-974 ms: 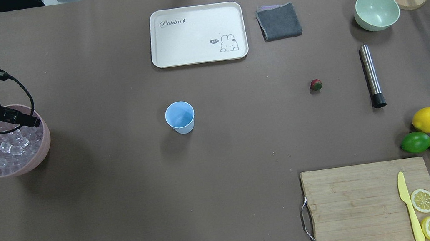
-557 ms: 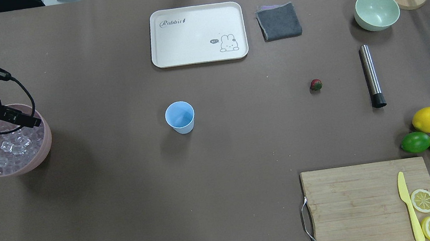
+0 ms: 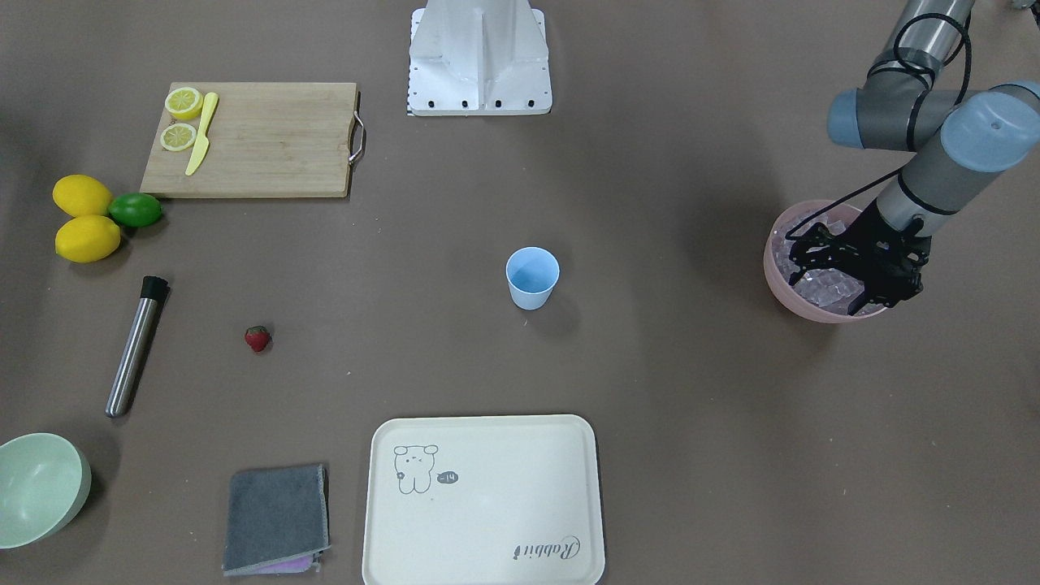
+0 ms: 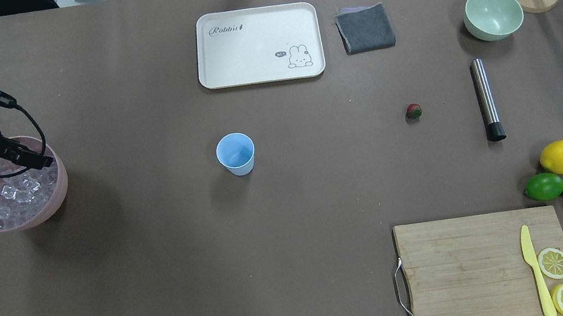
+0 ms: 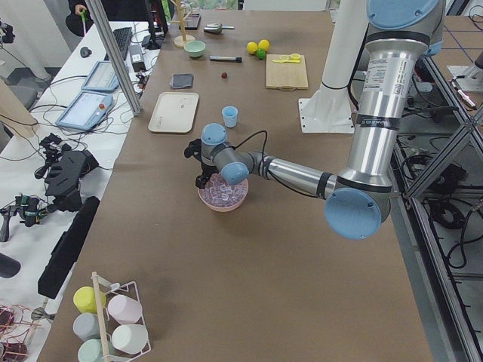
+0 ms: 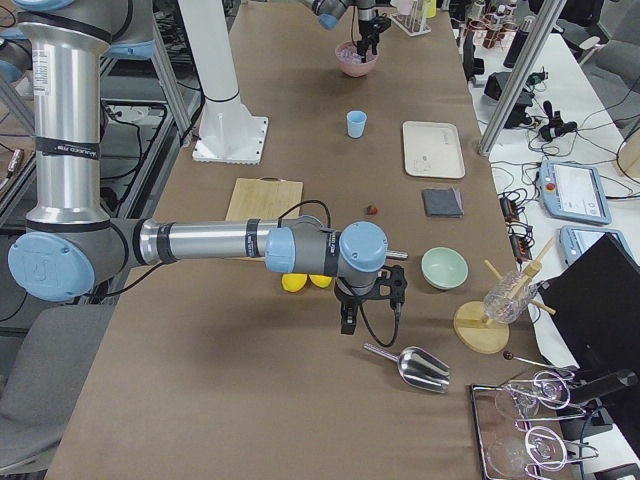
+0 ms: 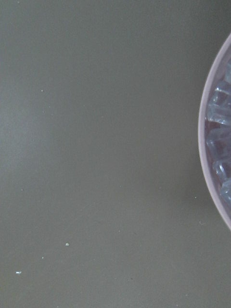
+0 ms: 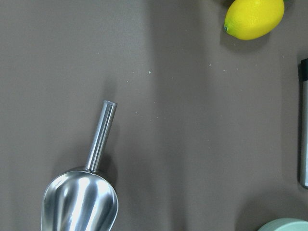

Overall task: Mash ice and strawberries in cup
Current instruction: 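Lower the left gripper toward the ice cubes in the pink bowl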

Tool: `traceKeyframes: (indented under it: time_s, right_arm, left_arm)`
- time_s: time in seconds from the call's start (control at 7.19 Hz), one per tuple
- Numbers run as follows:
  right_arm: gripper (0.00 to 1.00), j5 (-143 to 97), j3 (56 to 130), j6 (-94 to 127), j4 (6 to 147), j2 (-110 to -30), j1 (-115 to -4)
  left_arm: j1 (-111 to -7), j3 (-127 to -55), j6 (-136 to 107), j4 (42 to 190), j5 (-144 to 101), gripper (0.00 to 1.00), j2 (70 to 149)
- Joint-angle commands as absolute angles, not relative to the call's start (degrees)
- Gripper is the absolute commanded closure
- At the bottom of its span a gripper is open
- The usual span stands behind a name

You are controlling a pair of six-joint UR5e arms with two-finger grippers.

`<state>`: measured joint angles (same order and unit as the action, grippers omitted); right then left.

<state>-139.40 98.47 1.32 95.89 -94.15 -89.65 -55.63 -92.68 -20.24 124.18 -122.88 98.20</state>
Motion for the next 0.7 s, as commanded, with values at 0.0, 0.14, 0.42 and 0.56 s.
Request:
traceKeyframes:
  time_s: [0.0,0.14,0.42,0.56]
  right_arm:
    - [0.00,-139.48,98.44,1.32,95.89,-94.39,-89.65]
    - [0.00,-139.48,98.52,1.32,95.89,-94.57,-89.65]
    - [0.00,-139.48,98.53,1.32,95.89,-94.57,-89.65]
    - [0.00,-139.48,98.53,1.32,95.89,-94.57,-89.65]
  left_arm:
    - [-55.46,-92.55,-20.30,124.19,-122.87,0.16,98.35]
    - [-55.37,-92.55,-20.30,124.19,-122.87,0.27,98.26]
    - [-55.37,-92.55,-20.22,124.19,-122.87,0.31,98.17]
    - [-55.37,-92.55,-20.21,124.19,-122.87,0.31,98.09]
